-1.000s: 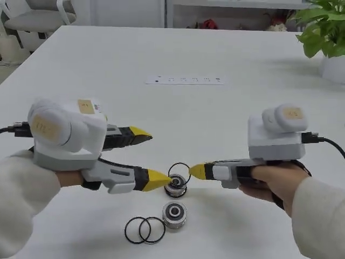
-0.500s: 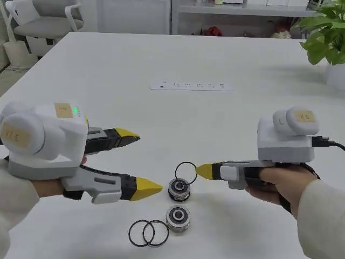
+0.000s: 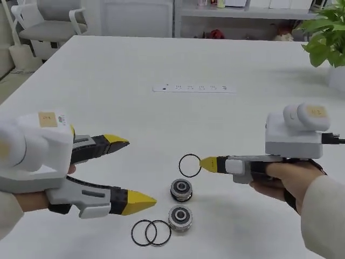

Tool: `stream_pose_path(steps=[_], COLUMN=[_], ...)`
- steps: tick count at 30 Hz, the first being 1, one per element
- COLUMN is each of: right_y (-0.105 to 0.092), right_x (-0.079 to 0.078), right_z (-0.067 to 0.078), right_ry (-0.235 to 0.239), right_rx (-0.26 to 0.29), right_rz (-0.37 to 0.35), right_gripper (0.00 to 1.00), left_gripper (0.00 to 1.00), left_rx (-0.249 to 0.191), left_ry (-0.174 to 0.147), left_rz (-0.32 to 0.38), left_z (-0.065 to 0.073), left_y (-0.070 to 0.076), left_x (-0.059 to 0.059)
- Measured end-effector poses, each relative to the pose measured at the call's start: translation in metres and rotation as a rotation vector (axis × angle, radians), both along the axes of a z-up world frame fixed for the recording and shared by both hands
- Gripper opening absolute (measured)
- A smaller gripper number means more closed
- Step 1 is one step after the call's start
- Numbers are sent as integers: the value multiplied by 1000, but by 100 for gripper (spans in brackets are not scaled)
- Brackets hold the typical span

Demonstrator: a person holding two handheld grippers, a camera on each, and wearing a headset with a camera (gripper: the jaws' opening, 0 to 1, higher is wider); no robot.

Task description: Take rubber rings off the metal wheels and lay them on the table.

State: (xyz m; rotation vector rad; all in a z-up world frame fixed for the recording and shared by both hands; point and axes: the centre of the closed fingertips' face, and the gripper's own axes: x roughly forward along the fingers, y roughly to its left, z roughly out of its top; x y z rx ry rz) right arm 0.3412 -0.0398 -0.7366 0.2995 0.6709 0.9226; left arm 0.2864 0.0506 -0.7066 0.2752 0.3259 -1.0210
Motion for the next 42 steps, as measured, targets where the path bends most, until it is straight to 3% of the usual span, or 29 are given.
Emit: stream_pose_path(steps=[6, 11, 22, 42], right_y=[6, 10, 20, 51], right_x=[-6, -8, -18, -48], right_z=[7, 11, 14, -1], right_ry=[-6, -11, -9, 4], right_rx=[16, 29, 31, -29], right_rz=[20, 35, 79, 221], right_gripper=[0, 0, 0, 0], left_gripper=[81, 87, 89, 89], left_rx=[23, 27, 44, 65], left_ry=[26, 34, 58, 80], left_rz=[9, -3, -18, -40], left_z=[-11, -15, -24, -32], left_y=[6, 5, 7, 8], left_x=[-8, -14, -22, -30])
